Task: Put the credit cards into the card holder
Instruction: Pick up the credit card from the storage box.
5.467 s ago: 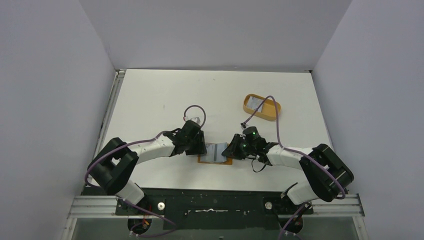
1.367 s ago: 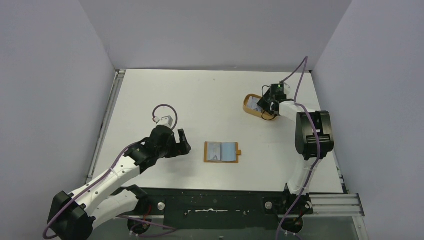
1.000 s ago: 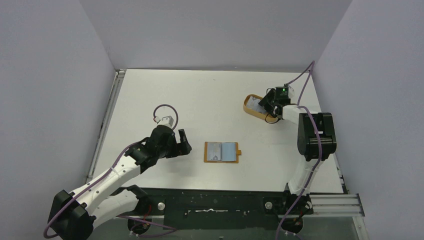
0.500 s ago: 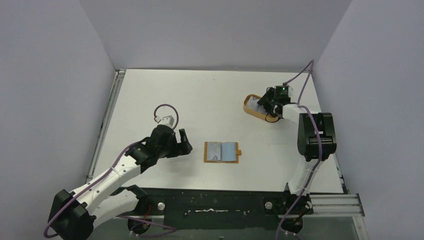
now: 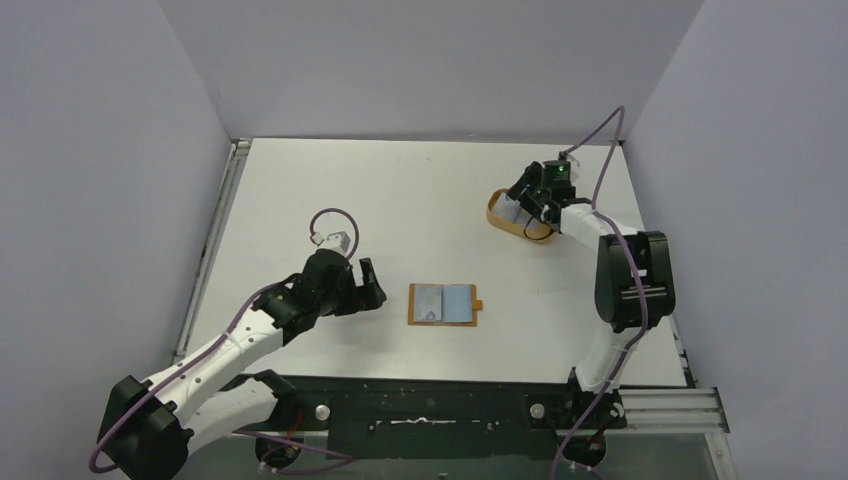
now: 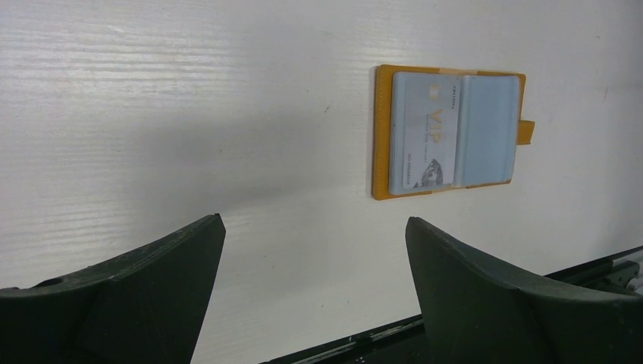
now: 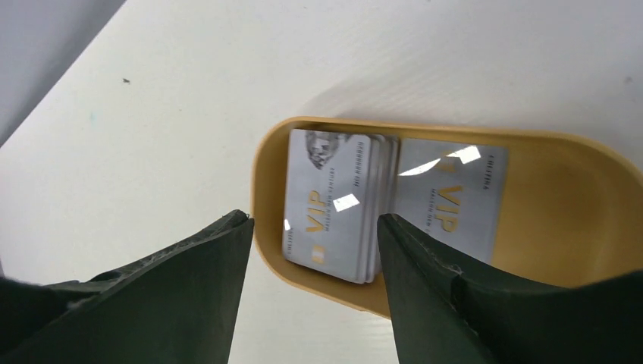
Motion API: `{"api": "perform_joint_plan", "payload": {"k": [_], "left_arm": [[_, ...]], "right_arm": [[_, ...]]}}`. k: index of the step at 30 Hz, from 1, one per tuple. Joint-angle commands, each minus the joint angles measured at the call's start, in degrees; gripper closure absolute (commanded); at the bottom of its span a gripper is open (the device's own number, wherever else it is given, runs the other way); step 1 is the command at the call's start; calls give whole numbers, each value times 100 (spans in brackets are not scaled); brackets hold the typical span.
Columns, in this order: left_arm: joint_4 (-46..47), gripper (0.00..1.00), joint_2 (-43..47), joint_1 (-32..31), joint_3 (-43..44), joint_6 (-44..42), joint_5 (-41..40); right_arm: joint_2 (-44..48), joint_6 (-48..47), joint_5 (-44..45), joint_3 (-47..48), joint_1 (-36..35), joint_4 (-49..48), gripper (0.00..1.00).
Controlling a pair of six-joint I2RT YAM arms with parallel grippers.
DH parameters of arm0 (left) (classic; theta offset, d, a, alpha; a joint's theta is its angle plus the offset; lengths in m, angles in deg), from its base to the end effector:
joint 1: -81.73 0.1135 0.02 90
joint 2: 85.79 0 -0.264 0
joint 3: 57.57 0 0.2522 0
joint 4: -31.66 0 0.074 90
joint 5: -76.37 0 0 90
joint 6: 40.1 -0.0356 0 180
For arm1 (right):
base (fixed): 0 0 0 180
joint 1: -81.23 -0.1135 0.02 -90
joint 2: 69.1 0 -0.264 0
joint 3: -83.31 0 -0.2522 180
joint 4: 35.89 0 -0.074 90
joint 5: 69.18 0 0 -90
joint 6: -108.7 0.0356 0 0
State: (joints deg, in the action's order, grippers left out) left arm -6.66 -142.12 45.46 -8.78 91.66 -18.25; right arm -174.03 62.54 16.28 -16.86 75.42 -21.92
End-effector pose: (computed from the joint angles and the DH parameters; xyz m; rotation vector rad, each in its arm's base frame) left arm 0.1629 -0.1159 0.2215 -0.1567 2.4348 -0.5462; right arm 0.3991 0.0434 0.1926 0.7112 2.1974 0.5448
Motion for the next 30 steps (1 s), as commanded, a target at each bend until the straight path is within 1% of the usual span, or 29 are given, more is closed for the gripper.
{"api": "perform_joint_plan", "payload": {"k": [1,18,22,30], "left_arm": [[310,11,31,32,122,34,51],[250,11,-62,32,188,4,67],[249,11,-83,32,200,-10,51],[265,12,-137,33,206,-2,58]], "right_arm": [[-193,75,-34,511,-61,183,38],[-763,-59,49,940,-131,779,39],[-823,-74,25,924,-131,838,42],[-774,-30,-3,690,-68,747,52]]}}
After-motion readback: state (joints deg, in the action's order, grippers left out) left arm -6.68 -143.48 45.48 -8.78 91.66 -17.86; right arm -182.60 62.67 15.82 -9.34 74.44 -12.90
